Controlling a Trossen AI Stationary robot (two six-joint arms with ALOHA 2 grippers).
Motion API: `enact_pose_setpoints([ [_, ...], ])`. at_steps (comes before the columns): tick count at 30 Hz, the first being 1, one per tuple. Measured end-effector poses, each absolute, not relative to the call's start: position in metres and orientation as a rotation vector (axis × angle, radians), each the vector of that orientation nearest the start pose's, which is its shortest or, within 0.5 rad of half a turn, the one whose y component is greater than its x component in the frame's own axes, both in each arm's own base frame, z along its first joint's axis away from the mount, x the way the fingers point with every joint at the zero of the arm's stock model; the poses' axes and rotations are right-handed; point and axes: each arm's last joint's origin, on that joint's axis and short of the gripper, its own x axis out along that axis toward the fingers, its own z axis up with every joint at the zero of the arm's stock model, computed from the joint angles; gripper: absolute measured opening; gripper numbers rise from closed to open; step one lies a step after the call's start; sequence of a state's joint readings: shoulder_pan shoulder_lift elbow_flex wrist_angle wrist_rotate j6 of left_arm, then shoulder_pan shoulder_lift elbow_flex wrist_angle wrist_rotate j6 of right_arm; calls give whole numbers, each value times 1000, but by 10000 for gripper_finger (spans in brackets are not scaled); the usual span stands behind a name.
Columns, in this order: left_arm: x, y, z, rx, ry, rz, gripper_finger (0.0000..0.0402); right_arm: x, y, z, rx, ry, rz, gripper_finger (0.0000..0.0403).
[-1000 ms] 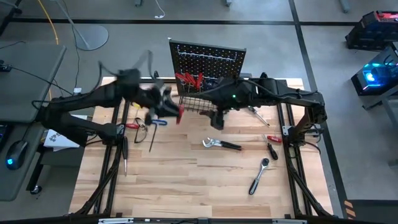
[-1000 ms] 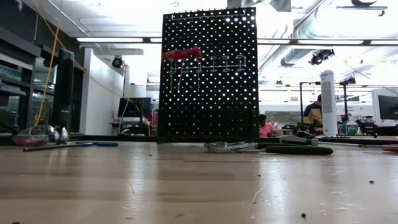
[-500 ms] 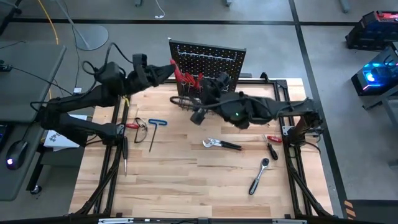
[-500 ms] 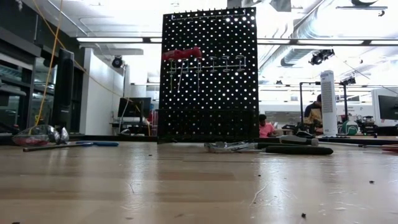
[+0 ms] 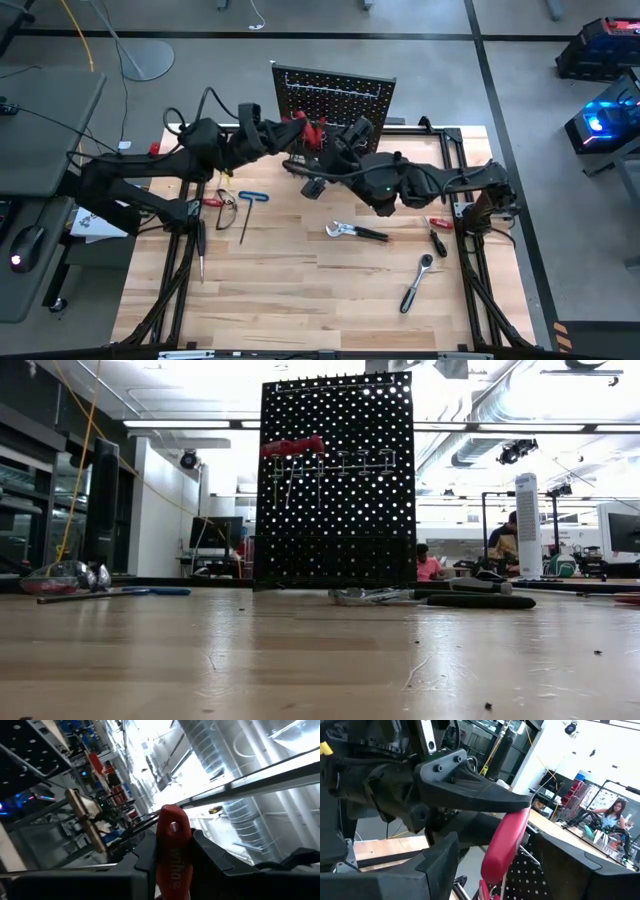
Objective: Hang tools onto peg board
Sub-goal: Hang the center red allen wrench on the pegboard
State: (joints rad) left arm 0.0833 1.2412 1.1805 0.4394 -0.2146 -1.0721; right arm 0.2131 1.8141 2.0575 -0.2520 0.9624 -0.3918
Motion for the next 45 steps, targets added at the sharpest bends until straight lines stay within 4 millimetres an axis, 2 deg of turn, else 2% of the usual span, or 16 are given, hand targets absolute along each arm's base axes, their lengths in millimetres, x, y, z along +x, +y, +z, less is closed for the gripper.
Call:
enact_pose_setpoints([
  [6, 276, 29, 430, -1083, -490, 53, 76, 388, 51, 478, -368, 148, -784, 248],
  [9, 277, 29, 431, -1092, -498, 46, 76, 389, 45, 478, -368, 152, -798, 224],
  [13, 277, 29, 430, -1091, -498, 45, 76, 390, 38, 478, -367, 151, -800, 152],
  [17, 277, 30, 431, -1082, -502, 48, 76, 391, 35, 479, -384, 143, -786, 46],
  [18, 277, 31, 431, -1068, -503, 48, 76, 391, 35, 480, -400, 147, -785, 38],
  [24, 276, 40, 430, -990, -498, 74, 86, 387, 35, 481, -449, 183, -816, 39],
  [29, 273, 55, 430, -909, -491, 105, 192, 364, 34, 494, -420, 198, -863, 39],
  [32, 268, 63, 430, -859, -449, 103, 229, 348, 31, 497, -321, 209, -854, 39],
  [36, 259, 73, 425, -779, -321, 148, 241, 333, 20, 488, -125, 263, -746, 39],
  [39, 252, 72, 418, -631, -176, 181, 240, 323, 11, 481, -9, 348, -671, 39],
  [42, 246, 67, 404, -480, -2, 216, 239, 327, 6, 464, 5, 437, -638, 39],
  [45, 241, 61, 385, -418, 82, 236, 239, 338, 2, 447, 7, 463, -636, 39],
])
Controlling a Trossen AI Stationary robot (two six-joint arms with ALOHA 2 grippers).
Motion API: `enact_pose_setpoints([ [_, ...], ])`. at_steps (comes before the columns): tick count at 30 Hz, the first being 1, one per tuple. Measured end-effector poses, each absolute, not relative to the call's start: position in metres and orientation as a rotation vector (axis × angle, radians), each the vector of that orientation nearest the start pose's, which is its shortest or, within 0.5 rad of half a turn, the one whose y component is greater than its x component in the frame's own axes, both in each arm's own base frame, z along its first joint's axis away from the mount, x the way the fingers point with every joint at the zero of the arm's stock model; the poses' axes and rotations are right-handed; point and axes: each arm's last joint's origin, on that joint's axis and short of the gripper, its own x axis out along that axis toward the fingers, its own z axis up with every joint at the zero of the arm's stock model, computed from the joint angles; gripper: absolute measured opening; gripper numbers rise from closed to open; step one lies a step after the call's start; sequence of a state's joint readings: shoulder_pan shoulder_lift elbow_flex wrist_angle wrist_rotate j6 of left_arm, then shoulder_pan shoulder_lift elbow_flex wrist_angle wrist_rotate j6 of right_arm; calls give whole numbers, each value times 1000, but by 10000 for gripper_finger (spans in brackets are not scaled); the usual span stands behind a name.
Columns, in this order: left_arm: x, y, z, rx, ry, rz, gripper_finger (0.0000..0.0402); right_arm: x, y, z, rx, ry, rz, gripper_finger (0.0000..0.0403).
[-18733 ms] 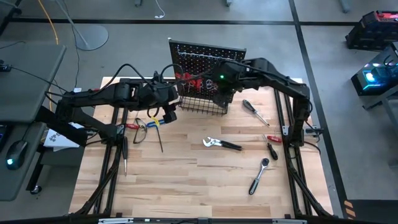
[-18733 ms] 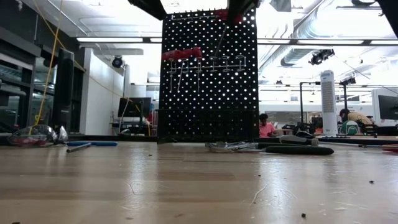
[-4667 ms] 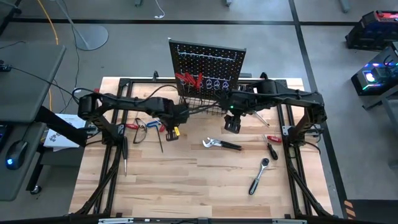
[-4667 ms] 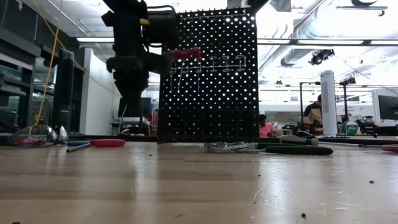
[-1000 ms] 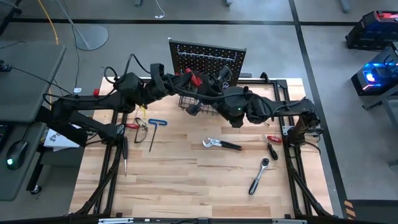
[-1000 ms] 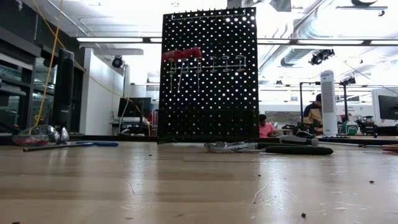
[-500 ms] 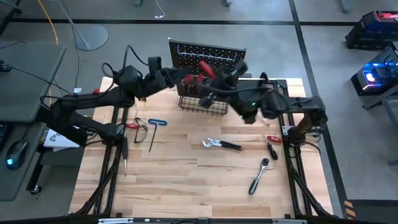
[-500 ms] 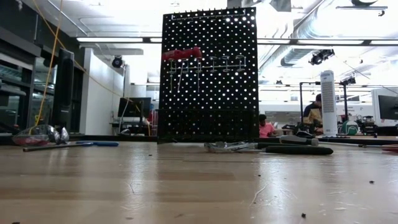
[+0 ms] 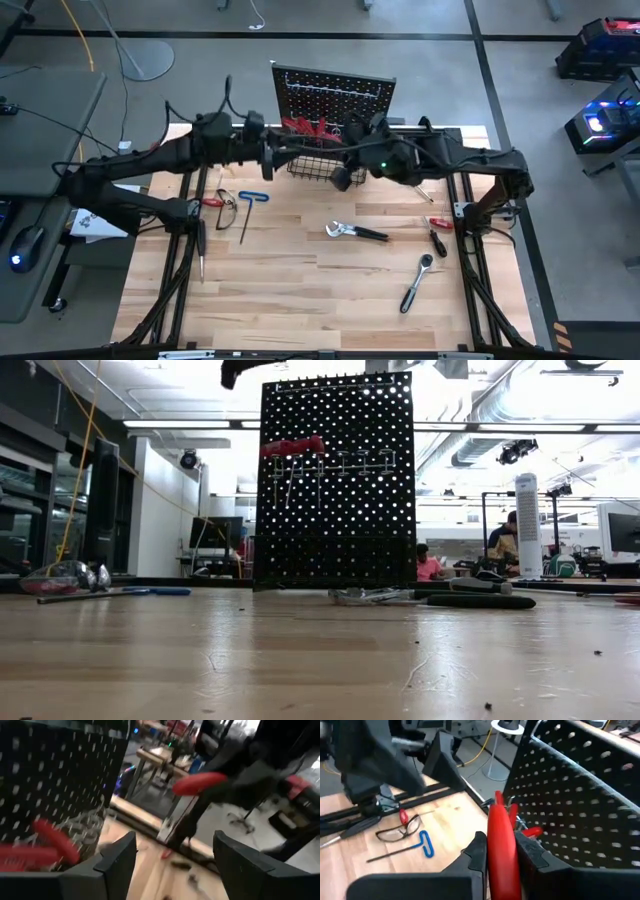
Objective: Hang tools onto peg board
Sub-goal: Hang the center red allen wrench on the pegboard
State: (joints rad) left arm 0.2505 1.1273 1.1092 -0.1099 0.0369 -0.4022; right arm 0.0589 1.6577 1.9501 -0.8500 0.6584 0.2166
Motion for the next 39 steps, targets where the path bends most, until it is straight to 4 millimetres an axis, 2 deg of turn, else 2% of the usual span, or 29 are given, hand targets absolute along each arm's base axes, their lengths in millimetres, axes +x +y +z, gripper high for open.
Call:
enact_pose_setpoints([
  [7, 225, 48, 337, -521, -34, 198, 240, 362, -23, 421, 32, 277, -709, 39],
  [11, 212, 45, 316, -583, -94, 179, 240, 359, -44, 410, 74, 202, -818, 39],
  [14, 205, 44, 307, -593, -90, 193, 240, 358, -56, 397, 97, 219, -892, 39],
  [20, 199, 45, 308, -568, -105, 202, 240, 359, -66, 395, 137, 131, -949, 39],
  [39, 195, 57, 308, -554, -125, 280, 240, 362, -85, 384, 88, 193, -1002, 39],
])
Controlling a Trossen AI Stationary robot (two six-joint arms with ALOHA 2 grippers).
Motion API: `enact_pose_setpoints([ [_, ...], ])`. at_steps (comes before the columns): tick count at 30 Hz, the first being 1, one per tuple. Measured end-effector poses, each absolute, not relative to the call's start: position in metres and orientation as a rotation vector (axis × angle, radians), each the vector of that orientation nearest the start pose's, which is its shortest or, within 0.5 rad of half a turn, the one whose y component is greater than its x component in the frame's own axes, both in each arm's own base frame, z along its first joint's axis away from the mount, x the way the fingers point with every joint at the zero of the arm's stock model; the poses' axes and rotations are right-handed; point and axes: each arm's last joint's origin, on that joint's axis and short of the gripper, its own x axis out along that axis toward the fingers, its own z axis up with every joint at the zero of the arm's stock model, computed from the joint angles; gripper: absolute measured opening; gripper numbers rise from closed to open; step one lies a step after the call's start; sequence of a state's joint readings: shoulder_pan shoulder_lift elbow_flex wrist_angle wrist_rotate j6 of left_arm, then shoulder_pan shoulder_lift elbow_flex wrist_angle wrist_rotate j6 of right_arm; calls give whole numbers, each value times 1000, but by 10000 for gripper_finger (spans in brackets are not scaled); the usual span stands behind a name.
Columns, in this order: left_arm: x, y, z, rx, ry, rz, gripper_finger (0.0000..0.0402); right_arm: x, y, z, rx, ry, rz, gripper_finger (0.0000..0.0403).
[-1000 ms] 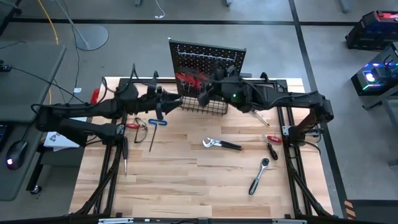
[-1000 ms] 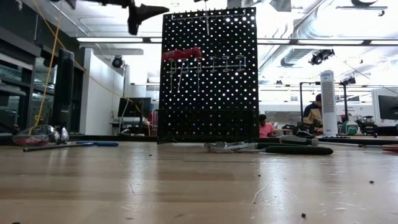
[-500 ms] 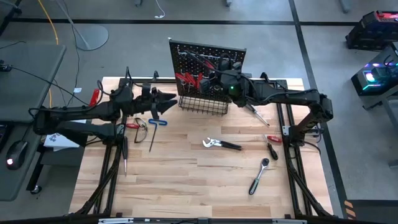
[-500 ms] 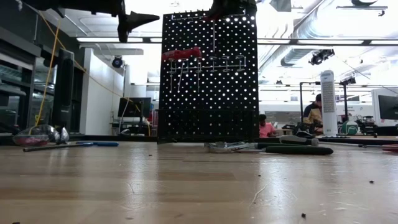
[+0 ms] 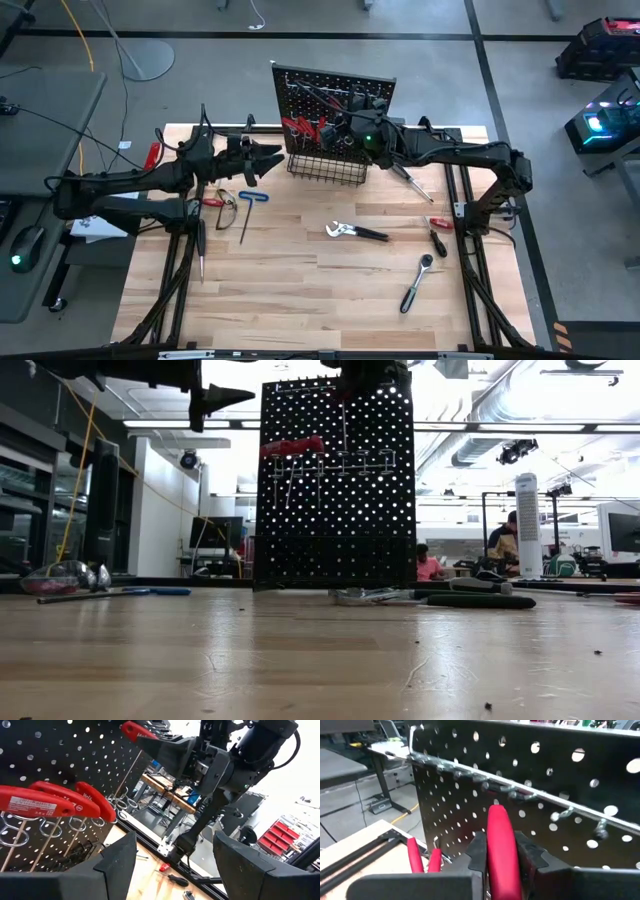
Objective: Hang tools onto peg board
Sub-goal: Hang the center red allen wrench on the pegboard
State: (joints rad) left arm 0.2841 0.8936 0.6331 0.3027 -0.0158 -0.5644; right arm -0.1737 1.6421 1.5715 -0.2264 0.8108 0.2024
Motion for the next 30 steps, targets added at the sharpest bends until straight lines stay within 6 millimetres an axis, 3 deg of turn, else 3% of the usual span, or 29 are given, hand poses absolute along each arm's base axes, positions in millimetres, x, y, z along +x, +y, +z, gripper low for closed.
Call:
enact_pose_setpoints([
  [17, 194, 61, 306, -534, -100, 305, 240, 373, -92, 361, 160, 252, -1004, 43],
  [25, 194, 61, 304, -501, -74, 311, 240, 371, -92, 358, 170, 279, -1012, 179],
  [30, 194, 61, 301, -466, -41, 318, 240, 371, -89, 357, 161, 288, -1005, 204],
])
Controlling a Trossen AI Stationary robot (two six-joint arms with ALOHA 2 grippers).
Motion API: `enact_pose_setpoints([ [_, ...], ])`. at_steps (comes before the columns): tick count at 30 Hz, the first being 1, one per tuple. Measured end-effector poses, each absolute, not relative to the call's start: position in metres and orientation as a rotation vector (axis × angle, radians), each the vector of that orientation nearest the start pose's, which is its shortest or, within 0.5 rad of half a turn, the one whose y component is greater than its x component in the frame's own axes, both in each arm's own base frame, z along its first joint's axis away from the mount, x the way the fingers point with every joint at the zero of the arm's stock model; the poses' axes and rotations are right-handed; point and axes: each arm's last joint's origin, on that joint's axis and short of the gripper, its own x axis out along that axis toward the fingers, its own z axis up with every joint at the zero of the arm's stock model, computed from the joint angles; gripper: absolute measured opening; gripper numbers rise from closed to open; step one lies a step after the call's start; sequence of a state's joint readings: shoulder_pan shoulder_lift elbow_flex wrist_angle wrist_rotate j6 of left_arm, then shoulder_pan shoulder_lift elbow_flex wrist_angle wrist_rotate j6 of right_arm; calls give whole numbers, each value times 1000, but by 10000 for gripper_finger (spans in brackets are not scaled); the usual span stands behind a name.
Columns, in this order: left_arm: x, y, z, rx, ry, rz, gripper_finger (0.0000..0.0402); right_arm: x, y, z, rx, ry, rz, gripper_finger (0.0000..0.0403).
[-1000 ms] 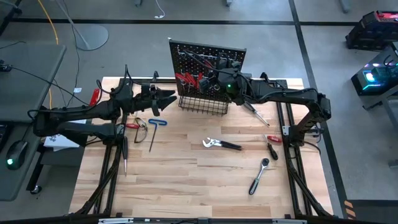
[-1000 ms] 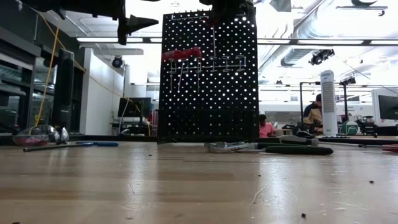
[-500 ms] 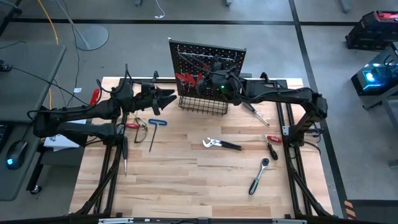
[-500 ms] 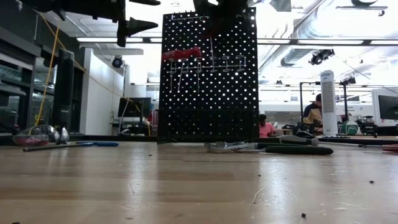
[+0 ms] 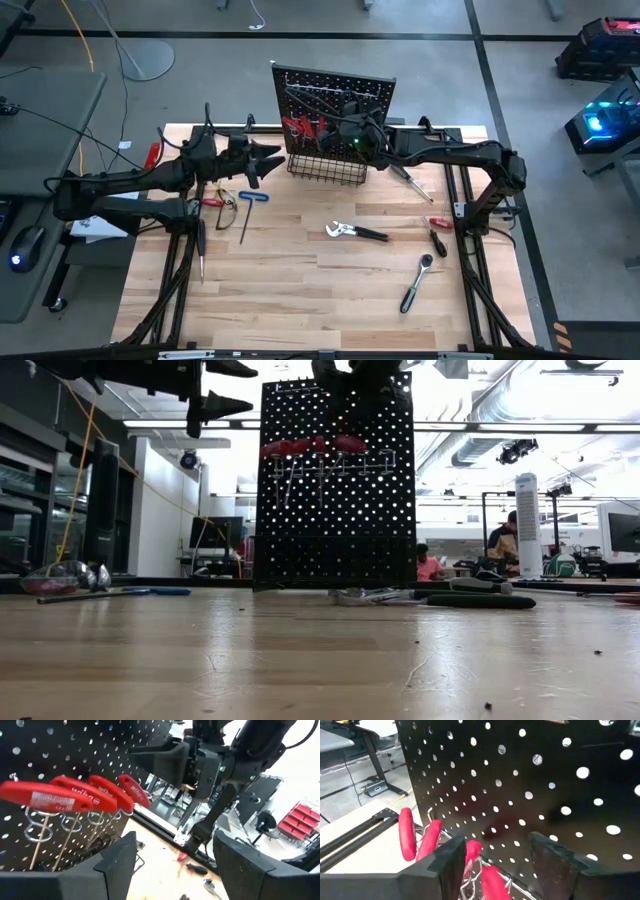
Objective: Hang tools onto peg board
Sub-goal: Hang the center red allen wrench on the pegboard, then hang the blue pick tool on the pegboard
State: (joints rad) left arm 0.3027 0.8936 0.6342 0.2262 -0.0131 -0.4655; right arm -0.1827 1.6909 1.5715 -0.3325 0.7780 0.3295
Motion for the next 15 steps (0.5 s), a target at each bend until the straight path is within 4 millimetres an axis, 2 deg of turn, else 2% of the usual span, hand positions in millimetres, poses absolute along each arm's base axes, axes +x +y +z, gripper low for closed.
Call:
enact_pose_setpoints([
  [4, 193, 61, 297, -467, 6, 327, 240, 370, -82, 360, 116, 309, -981, 207],
  [9, 187, 57, 288, -487, 125, 315, 240, 360, -67, 374, 72, 314, -938, 207],
  [15, 175, 49, 259, -533, 469, 348, 240, 335, -50, 396, 59, 317, -899, 208],
])
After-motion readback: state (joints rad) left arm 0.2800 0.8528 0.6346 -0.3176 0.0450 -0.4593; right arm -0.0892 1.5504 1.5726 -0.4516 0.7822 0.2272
